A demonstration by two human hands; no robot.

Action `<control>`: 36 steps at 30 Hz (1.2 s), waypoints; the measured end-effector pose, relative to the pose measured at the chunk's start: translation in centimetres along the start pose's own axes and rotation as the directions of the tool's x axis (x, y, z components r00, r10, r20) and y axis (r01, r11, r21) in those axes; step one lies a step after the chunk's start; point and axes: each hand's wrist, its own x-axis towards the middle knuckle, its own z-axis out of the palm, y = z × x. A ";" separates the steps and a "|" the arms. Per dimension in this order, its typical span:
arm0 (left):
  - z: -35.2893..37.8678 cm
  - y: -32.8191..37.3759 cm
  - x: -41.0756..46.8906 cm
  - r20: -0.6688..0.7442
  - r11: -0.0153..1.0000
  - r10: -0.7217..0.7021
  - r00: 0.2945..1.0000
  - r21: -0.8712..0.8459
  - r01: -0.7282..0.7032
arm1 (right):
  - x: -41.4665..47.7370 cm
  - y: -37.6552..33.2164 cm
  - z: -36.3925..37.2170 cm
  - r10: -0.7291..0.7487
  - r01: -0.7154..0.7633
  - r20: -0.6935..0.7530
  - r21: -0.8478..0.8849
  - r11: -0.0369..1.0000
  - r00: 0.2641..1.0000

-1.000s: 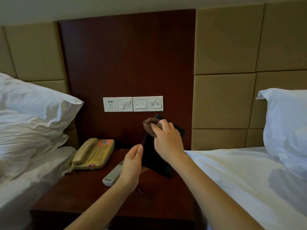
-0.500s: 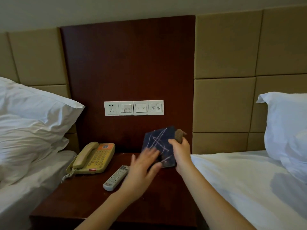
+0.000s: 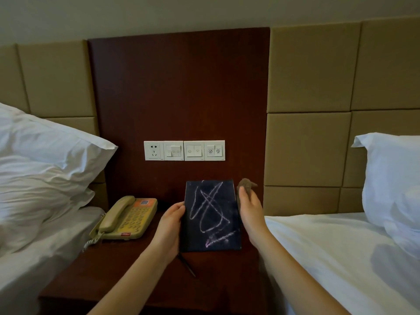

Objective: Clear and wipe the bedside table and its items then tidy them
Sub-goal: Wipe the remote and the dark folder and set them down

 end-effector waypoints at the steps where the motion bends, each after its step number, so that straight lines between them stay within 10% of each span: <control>1: 0.2 0.0 -0.2 -0.021 0.999 0.017 1.000 0.042 -0.016 | 0.3 -0.1 -0.2 -0.051 0.049 -0.038 -0.042 0.998 0.998; 9: 2.0 -1.2 -2.0 0.061 0.754 0.483 0.873 0.478 -0.450 | -0.1 -1.6 0.5 -0.452 0.349 0.094 -0.778 0.523 0.887; 18: 3.0 -0.4 -1.5 0.102 0.632 0.599 0.794 0.550 -0.547 | -2.5 -2.8 4.2 -0.609 0.673 0.391 -0.655 0.342 0.690; 24: 2.1 0.0 -1.5 0.207 0.554 0.586 0.784 0.604 -0.573 | 1.1 -2.3 1.1 -0.455 0.427 0.161 -0.697 0.576 0.876; 27: 2.4 0.4 -1.3 0.218 0.522 0.612 0.760 0.611 -0.595 | 0.0 -2.5 2.1 -0.533 0.482 0.179 -0.713 0.509 0.827; 36: 1.7 2.4 -0.6 0.048 0.669 0.603 0.796 0.513 -0.538 | -4.3 0.3 3.4 -0.613 0.703 0.418 -0.621 0.346 0.670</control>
